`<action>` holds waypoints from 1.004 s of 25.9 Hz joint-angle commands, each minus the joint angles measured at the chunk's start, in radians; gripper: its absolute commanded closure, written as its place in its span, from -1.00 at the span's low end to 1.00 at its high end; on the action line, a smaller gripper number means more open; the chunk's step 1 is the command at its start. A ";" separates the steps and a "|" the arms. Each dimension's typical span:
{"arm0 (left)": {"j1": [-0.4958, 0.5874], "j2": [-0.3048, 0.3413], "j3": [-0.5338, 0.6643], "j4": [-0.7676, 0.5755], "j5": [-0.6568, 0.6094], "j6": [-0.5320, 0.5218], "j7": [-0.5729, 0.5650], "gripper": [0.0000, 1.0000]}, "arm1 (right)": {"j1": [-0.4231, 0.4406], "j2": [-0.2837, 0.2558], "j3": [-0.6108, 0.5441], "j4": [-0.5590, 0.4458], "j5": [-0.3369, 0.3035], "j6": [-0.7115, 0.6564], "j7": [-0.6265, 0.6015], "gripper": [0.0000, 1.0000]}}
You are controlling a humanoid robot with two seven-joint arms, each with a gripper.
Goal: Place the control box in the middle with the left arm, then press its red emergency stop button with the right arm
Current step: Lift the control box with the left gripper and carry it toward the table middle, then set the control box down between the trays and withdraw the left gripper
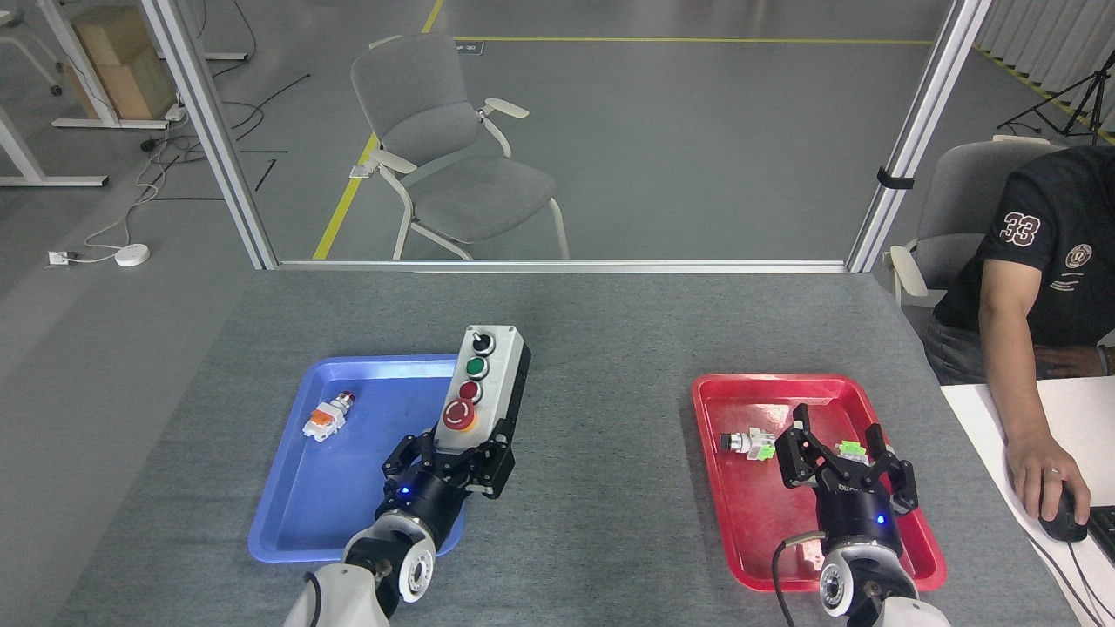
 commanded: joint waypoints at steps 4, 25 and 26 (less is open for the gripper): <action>-0.029 -0.106 -0.153 0.135 -0.153 0.011 0.002 1.00 | 0.000 0.000 0.000 0.000 0.000 -0.002 0.000 -0.97; -0.082 -0.160 -0.248 0.287 -0.246 0.079 -0.001 -0.96 | 0.002 -0.017 -0.034 0.000 -0.002 0.001 0.000 -0.97; -0.078 -0.157 -0.246 0.281 -0.245 0.079 0.004 -0.96 | 0.000 -0.016 -0.034 0.000 -0.002 0.001 0.000 -0.97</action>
